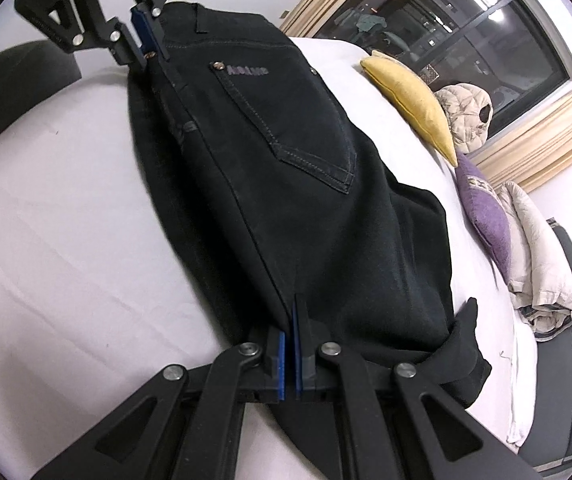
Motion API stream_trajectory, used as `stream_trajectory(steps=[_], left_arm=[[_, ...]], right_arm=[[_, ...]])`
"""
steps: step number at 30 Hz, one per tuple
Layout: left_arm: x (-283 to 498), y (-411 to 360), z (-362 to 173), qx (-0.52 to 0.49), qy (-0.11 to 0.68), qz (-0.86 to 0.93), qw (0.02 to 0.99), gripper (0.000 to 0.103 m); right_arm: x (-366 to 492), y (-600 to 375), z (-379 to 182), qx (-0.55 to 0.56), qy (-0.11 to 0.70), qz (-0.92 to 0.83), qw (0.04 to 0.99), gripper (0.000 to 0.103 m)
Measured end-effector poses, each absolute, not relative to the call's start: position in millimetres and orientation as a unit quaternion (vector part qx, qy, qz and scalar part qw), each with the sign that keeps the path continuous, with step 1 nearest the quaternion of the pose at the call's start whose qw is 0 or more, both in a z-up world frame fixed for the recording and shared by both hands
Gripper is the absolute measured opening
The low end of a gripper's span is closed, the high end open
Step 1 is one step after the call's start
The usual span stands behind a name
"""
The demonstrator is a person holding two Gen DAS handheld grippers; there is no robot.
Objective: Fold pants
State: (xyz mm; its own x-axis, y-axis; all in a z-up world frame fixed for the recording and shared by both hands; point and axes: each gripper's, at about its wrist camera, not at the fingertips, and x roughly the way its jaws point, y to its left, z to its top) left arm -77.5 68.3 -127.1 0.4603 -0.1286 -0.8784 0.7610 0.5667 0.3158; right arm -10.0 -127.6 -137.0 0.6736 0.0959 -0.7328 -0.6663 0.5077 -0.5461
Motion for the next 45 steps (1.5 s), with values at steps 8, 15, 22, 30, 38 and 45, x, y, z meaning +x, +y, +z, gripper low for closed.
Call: stream_trajectory(steps=[8, 15, 22, 30, 38, 45], left_arm=[[-63, 68, -132, 0.352, 0.432, -0.282, 0.781, 0.012], [-64, 73, -132, 0.343, 0.431, -0.267, 0.791, 0.022], [-61, 94, -91, 0.301, 0.461, -0.257, 0.794, 0.065], [-15, 55, -63, 0.217, 0.409, -0.243, 0.852, 0.065], [3, 36, -128, 0.204, 0.470, -0.211, 0.832, 0.065], [31, -2, -82, 0.185, 0.416, -0.222, 0.862, 0.065]], right_arm=[[-14, -129, -144, -0.434, 0.333, 0.237, 0.803, 0.004], [-24, -126, -154, -0.460, 0.306, 0.228, 0.802, 0.008], [-24, -147, -109, -0.372, 0.340, 0.240, 0.830, 0.059], [17, -141, -84, -0.249, 0.353, 0.251, 0.866, 0.060], [17, -182, -113, -0.202, 0.433, 0.233, 0.847, 0.060], [119, -305, -38, -0.020, 0.437, 0.075, 0.896, 0.062]])
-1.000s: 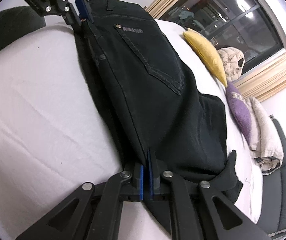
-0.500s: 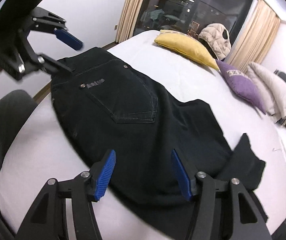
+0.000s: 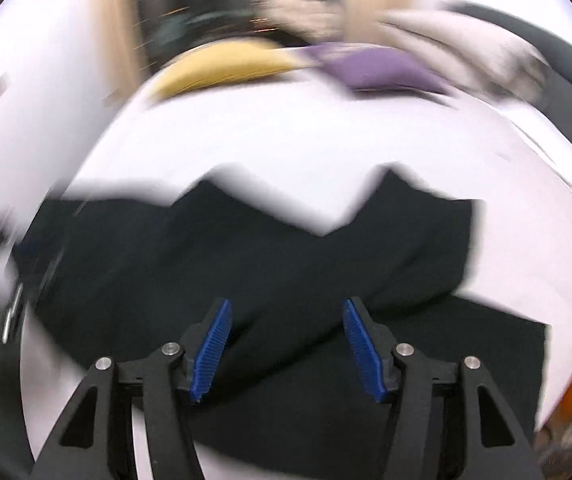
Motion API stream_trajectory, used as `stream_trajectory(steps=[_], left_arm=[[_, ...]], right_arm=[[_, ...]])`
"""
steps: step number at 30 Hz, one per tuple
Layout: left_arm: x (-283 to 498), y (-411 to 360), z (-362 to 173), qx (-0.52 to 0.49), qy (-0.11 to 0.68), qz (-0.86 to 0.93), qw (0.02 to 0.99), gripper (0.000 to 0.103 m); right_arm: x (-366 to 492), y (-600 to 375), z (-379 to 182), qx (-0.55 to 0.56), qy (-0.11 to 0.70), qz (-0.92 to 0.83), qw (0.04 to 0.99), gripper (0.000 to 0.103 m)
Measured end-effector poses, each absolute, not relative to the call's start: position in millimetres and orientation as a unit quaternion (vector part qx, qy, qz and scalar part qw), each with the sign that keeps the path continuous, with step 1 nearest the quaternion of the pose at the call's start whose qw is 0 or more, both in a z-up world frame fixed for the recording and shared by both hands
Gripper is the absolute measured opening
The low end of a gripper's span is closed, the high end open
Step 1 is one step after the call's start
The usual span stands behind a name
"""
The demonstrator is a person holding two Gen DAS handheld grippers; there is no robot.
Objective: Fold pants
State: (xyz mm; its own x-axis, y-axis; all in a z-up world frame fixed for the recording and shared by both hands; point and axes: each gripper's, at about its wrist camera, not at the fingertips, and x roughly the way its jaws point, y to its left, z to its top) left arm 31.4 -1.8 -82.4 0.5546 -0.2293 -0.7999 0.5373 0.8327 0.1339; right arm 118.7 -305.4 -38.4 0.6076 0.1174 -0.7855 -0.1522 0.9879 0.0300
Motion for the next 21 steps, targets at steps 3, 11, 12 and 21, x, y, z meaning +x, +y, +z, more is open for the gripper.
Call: stream_trajectory(steps=[3, 11, 12, 21], left_arm=[[56, -26, -94, 0.177, 0.422, -0.213, 0.863, 0.065], [97, -55, -137, 0.107, 0.467, -0.199, 0.855, 0.065], [95, -54, -142, 0.106, 0.468, -0.200, 0.854, 0.065], [82, -47, -151, 0.105, 0.465, -0.202, 0.856, 0.065]], right_arm=[[181, -341, -25, 0.005, 0.447, 0.020, 0.894, 0.063], [307, -358, -57, 0.026, 0.521, -0.032, 0.853, 0.063], [318, -357, -65, 0.022, 0.531, -0.035, 0.846, 0.064], [356, -363, -115, 0.028, 0.576, -0.085, 0.813, 0.064]])
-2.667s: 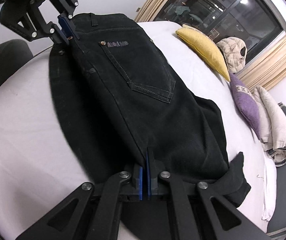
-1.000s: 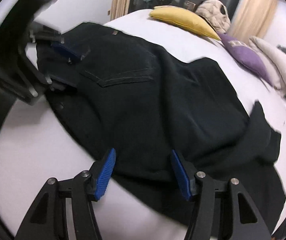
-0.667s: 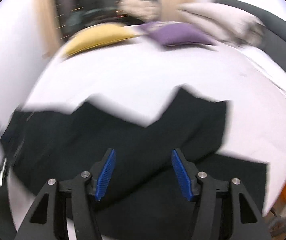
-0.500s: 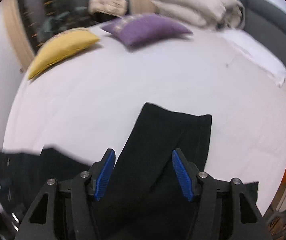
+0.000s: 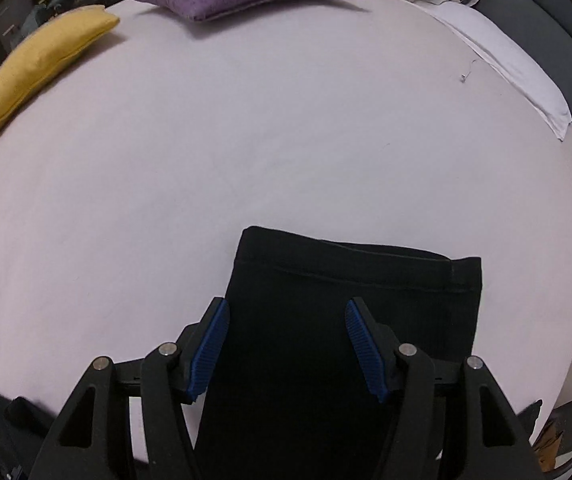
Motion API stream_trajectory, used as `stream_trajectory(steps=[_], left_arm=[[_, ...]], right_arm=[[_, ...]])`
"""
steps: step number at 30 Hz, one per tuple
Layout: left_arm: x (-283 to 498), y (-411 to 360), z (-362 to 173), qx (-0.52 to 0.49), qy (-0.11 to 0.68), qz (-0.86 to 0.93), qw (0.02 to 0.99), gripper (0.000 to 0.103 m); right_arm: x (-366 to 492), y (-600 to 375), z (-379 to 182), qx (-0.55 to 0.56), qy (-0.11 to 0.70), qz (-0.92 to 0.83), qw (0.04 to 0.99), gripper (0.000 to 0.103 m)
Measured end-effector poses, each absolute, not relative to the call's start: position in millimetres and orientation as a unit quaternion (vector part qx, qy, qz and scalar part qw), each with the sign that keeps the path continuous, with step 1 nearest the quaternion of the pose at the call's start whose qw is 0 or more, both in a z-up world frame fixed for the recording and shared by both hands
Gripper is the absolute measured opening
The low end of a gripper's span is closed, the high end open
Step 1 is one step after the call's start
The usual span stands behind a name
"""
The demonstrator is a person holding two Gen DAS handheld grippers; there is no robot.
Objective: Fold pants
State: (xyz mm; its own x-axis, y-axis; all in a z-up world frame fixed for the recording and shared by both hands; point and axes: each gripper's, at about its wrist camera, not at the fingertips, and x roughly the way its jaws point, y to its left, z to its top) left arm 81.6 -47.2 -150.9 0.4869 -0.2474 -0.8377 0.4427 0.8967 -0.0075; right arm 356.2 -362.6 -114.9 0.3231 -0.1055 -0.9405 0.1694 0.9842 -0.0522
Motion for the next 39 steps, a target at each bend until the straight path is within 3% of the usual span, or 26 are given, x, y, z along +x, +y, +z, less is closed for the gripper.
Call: stream_trajectory(steps=[10, 13, 15, 18, 31, 39], left_arm=[[79, -45, -151, 0.107, 0.461, -0.200, 0.858, 0.066], [76, -43, -150, 0.109, 0.460, -0.198, 0.858, 0.066], [77, -43, -149, 0.110, 0.460, -0.197, 0.859, 0.066], [77, -43, -150, 0.109, 0.459, -0.197, 0.859, 0.066], [77, -42, -149, 0.108, 0.459, -0.195, 0.860, 0.066], [81, -48, -149, 0.113, 0.463, -0.185, 0.859, 0.066]], right_arm=[[364, -365, -132, 0.019, 0.600, -0.102, 0.793, 0.068], [363, -365, -129, 0.023, 0.600, -0.085, 0.795, 0.044], [360, -366, -124, 0.023, 0.596, -0.081, 0.799, 0.020], [355, -375, -111, 0.031, 0.577, -0.083, 0.812, 0.008], [315, -417, -56, 0.125, 0.486, -0.056, 0.863, 0.003], [230, -479, -16, 0.200, 0.419, -0.063, 0.884, 0.003]])
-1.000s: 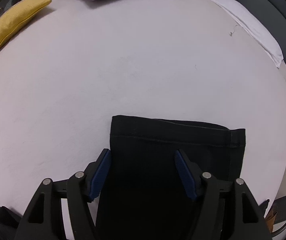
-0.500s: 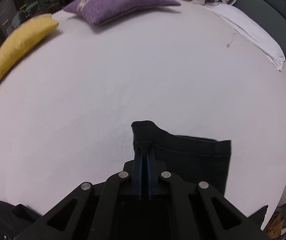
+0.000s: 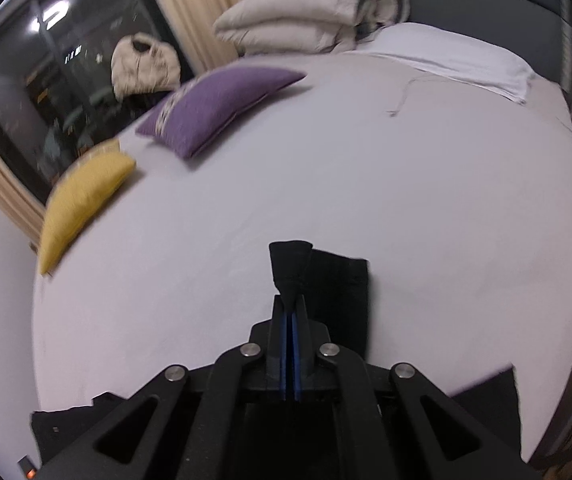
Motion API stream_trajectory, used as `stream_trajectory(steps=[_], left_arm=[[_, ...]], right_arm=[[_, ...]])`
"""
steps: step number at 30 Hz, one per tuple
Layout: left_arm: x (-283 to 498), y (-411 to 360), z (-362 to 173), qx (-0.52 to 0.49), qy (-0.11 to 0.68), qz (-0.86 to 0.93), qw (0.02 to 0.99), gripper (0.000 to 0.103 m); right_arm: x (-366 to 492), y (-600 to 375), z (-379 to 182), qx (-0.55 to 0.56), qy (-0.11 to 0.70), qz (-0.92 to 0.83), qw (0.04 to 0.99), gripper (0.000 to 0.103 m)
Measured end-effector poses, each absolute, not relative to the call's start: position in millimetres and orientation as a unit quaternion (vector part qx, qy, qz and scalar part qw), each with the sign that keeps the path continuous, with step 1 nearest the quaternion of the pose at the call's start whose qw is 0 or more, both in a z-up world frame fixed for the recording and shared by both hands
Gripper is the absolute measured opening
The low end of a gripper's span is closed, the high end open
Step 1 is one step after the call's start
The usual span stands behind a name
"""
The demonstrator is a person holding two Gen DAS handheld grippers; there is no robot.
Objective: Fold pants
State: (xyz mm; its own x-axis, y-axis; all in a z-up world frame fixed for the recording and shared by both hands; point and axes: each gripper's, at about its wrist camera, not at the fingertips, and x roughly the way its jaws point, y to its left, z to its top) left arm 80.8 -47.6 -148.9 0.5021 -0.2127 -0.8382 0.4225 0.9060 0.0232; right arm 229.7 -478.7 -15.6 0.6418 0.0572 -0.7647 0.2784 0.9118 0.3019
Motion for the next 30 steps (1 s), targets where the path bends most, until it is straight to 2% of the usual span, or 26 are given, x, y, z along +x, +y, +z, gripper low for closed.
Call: stream_trajectory(steps=[7, 16, 23, 30], left_arm=[[84, -56, -150, 0.121, 0.470, -0.171, 0.858, 0.067], [92, -65, -150, 0.133, 0.479, -0.153, 0.854, 0.070], [96, -66, -152, 0.129, 0.479, -0.137, 0.857, 0.077], [95, -64, -154, 0.118, 0.476, -0.122, 0.863, 0.086]], right_arm=[[137, -539, -18, 0.275, 0.382, -0.107, 0.876, 0.003], [25, -591, -97, 0.394, 0.388, -0.171, 0.815, 0.003], [2, -598, -141, 0.439, 0.395, -0.186, 0.785, 0.003], [-17, -600, -138, 0.446, 0.373, -0.197, 0.790, 0.003]])
